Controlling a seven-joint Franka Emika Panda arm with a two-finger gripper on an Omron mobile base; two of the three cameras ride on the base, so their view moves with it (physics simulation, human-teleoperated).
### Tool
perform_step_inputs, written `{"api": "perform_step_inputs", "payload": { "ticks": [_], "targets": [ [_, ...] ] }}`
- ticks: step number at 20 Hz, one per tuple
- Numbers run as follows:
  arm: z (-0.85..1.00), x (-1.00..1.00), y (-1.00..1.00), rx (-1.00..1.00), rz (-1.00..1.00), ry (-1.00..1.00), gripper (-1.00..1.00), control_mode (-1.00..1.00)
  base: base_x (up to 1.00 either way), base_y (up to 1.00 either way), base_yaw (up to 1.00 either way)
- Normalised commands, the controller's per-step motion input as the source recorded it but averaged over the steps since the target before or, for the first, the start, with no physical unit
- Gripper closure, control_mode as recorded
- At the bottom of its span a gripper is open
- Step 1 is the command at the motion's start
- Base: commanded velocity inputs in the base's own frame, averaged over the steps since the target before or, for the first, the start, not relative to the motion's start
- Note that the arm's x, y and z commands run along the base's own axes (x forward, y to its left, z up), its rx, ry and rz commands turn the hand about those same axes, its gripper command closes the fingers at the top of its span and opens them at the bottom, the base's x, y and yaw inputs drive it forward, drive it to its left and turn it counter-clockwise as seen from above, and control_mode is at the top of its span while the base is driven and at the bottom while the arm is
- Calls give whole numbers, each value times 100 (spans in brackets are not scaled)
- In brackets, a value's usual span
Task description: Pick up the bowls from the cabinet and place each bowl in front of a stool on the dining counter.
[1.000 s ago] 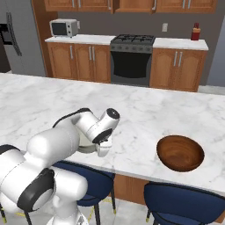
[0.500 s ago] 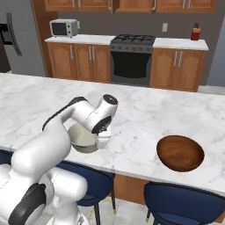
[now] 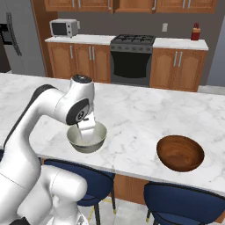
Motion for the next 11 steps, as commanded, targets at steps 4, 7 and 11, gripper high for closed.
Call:
{"api": "perform_step_inputs", "payload": {
  "ticks": [4, 7, 11],
  "targets": [
    [91, -100, 46, -20, 15, -3, -100, -100, 0, 0, 0],
    [78, -100, 52, -18, 17, -7, -100, -100, 0, 0, 0],
    [74, -100, 48, -17, 13, -13, -100, -100, 0, 0, 0]
  ]
}}
